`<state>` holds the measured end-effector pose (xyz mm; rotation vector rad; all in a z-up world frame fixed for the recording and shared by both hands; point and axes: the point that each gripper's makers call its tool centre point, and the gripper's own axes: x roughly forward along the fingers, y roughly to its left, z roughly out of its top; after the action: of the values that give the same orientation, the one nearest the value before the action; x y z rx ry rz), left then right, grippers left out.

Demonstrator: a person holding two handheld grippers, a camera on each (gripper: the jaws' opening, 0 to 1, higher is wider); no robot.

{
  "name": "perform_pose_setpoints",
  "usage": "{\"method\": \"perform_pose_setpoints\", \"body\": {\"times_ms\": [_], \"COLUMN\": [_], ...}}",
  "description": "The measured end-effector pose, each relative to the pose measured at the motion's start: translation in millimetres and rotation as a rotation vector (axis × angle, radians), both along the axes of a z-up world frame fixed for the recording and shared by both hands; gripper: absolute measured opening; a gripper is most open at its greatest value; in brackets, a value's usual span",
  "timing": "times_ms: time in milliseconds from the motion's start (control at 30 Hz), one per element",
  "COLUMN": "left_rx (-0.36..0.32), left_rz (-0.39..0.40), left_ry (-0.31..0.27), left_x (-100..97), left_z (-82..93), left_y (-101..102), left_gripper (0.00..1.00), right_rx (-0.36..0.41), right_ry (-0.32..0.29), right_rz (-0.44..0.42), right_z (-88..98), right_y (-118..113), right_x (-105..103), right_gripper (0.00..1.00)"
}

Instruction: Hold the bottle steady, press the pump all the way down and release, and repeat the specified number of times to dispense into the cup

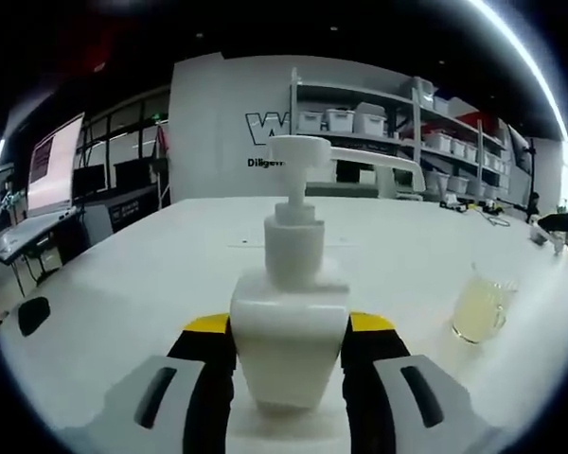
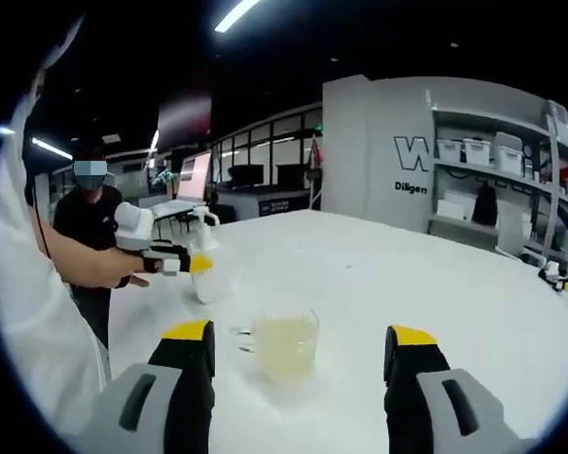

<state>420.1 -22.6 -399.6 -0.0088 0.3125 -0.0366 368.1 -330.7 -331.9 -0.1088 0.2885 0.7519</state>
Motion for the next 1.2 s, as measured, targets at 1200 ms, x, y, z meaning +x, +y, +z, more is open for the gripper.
{"method": "perform_pose_setpoints", "body": {"times_ms": [1200], "left_rx": [0.048], "left_rz": [-0.151], "left_ry": [-0.006], "left_x": [2.8], "left_z": [-1.2], "left_y": [-82], "left_gripper": [0.41], "right_rx": [-0.001], "right_ry": [0.001], "right_rz": [-0.015], "right_z": [2.4], "right_y": [-26], "right_x": [-11], "right_gripper": [0.65]}}
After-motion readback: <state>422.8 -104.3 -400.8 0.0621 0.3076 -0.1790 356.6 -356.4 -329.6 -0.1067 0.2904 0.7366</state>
